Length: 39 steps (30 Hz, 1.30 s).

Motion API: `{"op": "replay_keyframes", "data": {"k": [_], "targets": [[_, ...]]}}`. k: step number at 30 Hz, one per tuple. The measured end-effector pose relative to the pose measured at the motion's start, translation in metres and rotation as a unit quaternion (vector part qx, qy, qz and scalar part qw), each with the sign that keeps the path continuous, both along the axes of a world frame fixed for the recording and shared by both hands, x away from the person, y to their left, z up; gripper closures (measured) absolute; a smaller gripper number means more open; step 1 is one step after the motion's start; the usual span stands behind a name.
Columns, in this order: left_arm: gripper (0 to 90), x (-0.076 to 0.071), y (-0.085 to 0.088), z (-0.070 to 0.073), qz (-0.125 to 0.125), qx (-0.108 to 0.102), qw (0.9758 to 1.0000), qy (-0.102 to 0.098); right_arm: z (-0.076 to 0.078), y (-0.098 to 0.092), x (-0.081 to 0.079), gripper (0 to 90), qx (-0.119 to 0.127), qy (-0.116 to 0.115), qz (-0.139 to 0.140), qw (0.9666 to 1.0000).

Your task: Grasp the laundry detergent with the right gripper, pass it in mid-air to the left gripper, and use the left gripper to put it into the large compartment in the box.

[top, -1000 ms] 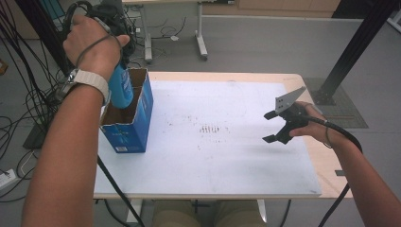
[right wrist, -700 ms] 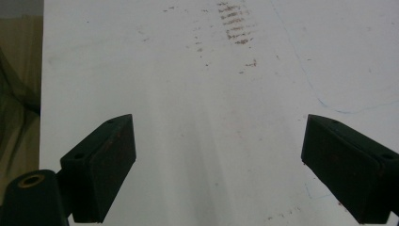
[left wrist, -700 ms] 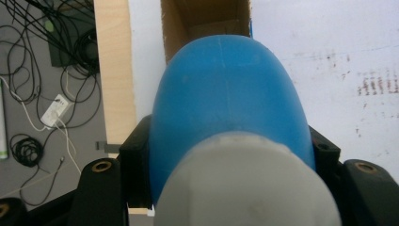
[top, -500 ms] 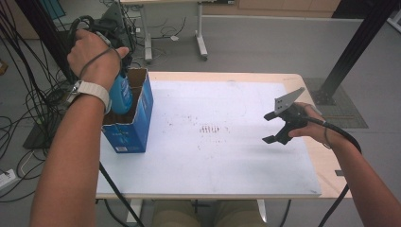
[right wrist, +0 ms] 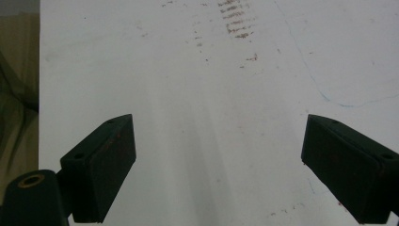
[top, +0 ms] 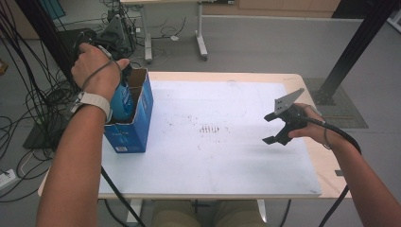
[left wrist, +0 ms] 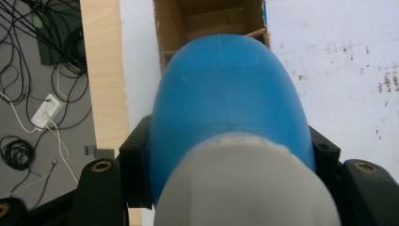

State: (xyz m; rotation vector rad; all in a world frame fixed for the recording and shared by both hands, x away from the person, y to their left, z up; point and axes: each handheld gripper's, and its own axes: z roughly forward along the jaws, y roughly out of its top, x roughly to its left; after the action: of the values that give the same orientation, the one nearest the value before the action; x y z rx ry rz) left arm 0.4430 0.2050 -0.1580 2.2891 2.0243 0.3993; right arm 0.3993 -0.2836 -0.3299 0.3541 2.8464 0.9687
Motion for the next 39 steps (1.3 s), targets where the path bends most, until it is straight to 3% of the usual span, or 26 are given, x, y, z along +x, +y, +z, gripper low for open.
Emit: {"op": "replay_keyframes", "data": {"k": [28, 39], "targets": [[37.5, 0.004, 0.005, -0.046, -0.011, -0.014, 0.9998, -0.003, -0.005, -0.003, -0.003, 10.5, -0.005, 0.010, -0.007, 0.9999], [37.6, 0.006, 0.005, -0.063, -0.016, -0.011, 0.9998, -0.005, -0.008, -0.008, -0.005, 10.5, -0.008, 0.013, -0.011, 0.9998]]}}
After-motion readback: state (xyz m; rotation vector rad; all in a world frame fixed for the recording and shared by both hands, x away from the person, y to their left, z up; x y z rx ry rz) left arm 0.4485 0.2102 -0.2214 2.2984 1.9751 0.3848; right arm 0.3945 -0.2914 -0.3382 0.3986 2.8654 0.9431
